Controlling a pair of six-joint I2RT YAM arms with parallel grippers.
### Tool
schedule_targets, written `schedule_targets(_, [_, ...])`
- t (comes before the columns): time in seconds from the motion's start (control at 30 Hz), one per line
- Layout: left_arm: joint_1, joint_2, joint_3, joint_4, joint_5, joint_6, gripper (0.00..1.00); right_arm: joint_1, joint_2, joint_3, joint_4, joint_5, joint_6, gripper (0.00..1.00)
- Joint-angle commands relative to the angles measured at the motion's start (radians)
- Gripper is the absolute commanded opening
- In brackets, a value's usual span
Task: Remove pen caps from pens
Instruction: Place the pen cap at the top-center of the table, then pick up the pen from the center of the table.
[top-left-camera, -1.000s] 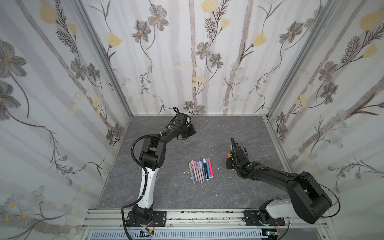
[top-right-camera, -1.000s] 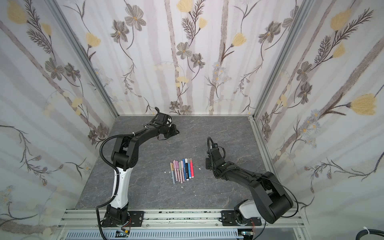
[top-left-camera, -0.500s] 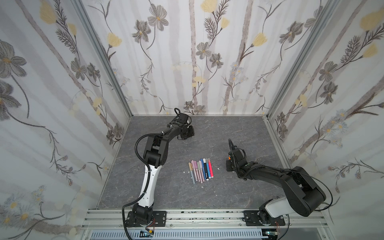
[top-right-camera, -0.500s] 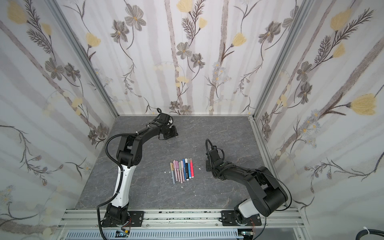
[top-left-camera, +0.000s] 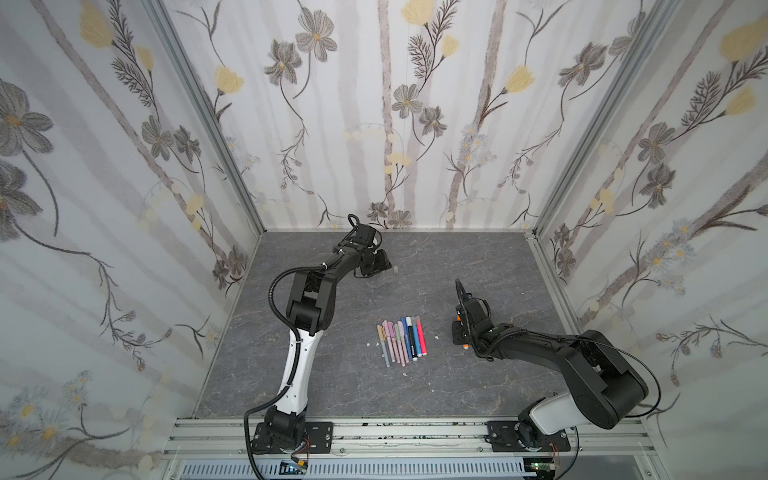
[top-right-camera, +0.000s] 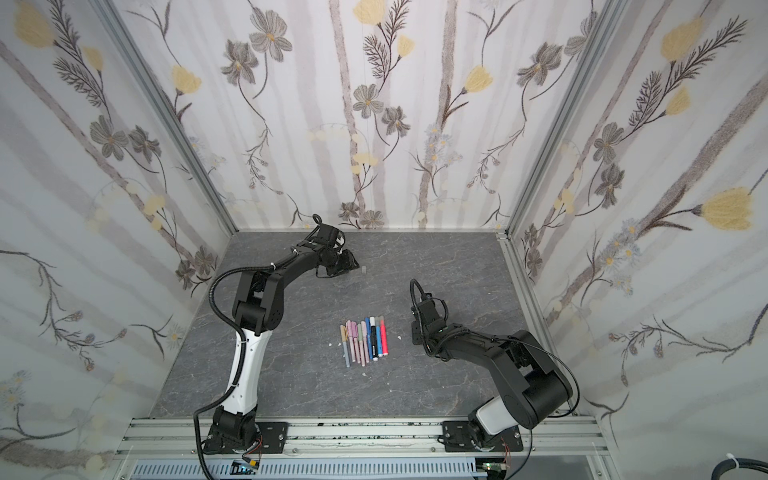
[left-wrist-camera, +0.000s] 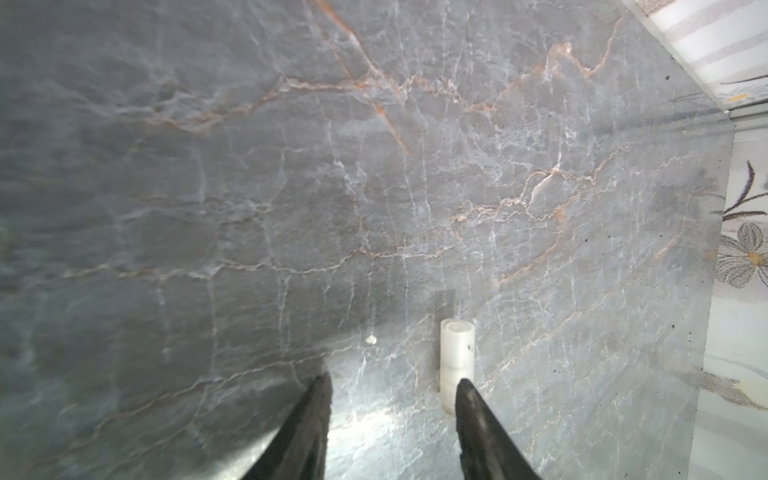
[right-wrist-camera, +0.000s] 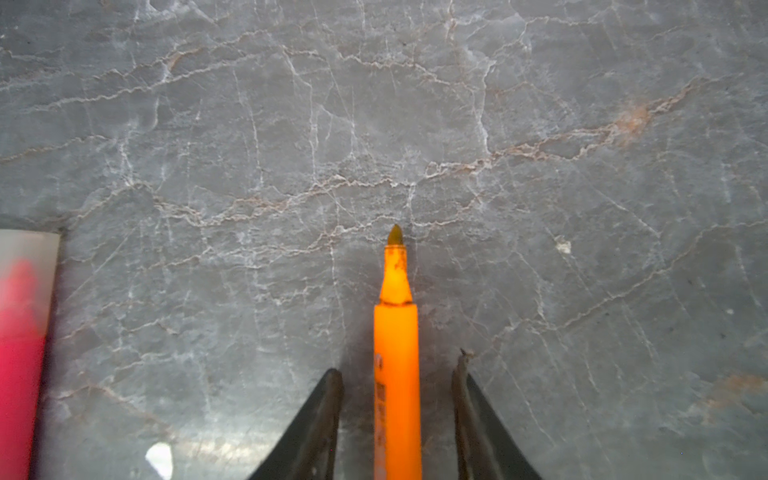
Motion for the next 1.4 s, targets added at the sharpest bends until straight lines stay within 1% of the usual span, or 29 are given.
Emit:
schedule_targets(0.0, [0.004,-0.043,-0.002,-0.019,-0.009,0.026,0.53,-0.001,-0.003,0.009,-0.006,-0.02,-0.005,0.53])
schedule_targets(0.17, [0.008,-0.122,-0.05,0.002,-0.02,0.045,0.64,-0.003,-0.081,0.03,-0.036,-0.027,-0.017,0.64])
schedule_targets(0.23, [0.014,-0.158,-0.086,0.025,-0.026,0.045,0.7,-0.008,-0.123,0.04,-0.05,-0.029,-0.025,0.66])
schedule_targets(0.3, [0.02,-0.199,-0.133,0.063,-0.023,0.041,0.78,-0.018,-0.157,0.059,-0.074,-0.038,-0.04,0.66])
schedule_targets(0.33, [0.023,-0.222,-0.16,0.083,-0.018,0.039,0.8,-0.022,-0.174,0.067,-0.088,-0.039,-0.05,0.66])
schedule_targets(0.47, [0.032,-0.298,-0.263,0.162,-0.007,0.041,0.99,-0.049,-0.23,0.087,-0.107,-0.052,-0.081,0.67])
schedule_targets(0.63, [0.044,-0.364,-0.342,0.223,0.019,0.046,1.0,-0.095,-0.266,0.115,-0.095,-0.072,-0.107,0.68])
schedule_targets(0.8, [0.045,-0.419,-0.387,0.255,-0.01,0.059,1.0,-0.124,-0.262,0.14,-0.065,-0.07,-0.124,0.68])
schedule_targets(1.03, [0.051,-0.474,-0.444,0.301,-0.034,0.054,1.0,-0.144,-0.238,0.142,-0.014,-0.081,-0.127,0.68])
schedule_targets(1.17, [0.052,-0.505,-0.486,0.351,-0.028,0.062,1.0,-0.15,-0.217,0.142,-0.006,-0.094,-0.129,0.67])
schedule_targets(1.37, [0.059,-0.539,-0.521,0.377,-0.029,0.097,1.0,-0.166,-0.216,0.126,0.038,-0.094,-0.145,0.67])
